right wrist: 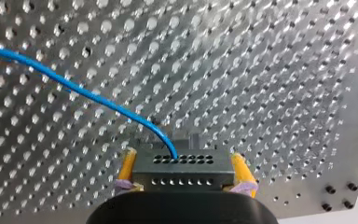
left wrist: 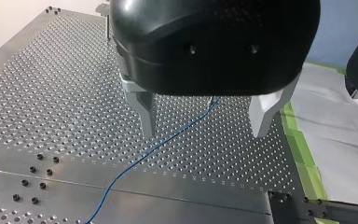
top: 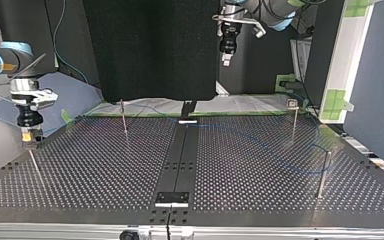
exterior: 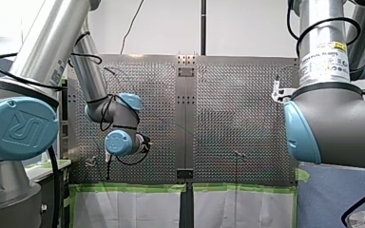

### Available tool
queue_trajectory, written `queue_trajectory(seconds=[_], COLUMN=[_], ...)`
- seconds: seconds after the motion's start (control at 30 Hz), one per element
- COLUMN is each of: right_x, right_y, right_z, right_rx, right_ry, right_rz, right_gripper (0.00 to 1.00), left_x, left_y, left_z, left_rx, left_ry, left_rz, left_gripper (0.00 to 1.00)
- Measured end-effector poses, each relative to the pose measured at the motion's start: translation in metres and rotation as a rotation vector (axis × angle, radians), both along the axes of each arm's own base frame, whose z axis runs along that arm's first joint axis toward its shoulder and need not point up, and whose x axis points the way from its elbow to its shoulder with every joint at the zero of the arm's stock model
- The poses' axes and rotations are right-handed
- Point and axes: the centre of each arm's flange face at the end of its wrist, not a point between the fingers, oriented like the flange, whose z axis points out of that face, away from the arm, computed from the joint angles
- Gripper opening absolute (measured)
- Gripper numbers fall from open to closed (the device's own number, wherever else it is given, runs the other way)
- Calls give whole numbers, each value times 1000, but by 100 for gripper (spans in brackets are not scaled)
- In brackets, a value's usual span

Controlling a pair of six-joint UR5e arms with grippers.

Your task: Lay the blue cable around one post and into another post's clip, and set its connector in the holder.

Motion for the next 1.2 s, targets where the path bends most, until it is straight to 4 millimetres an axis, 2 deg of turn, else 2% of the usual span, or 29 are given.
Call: queue_trajectory(seconds=[0.43,1.2], right_x=[1,6], right_y=[0,3], right_z=[0,-1], right_rx=[27,43], right_ry=[-54,-54], right_rz=[-52,-12], right_gripper=[0,0], left_x=[0,0], left_y=[0,2], left_z=[0,0], left_rx=[1,5], left_ry=[1,-1], left_rz=[1,14], left_gripper=[100,100])
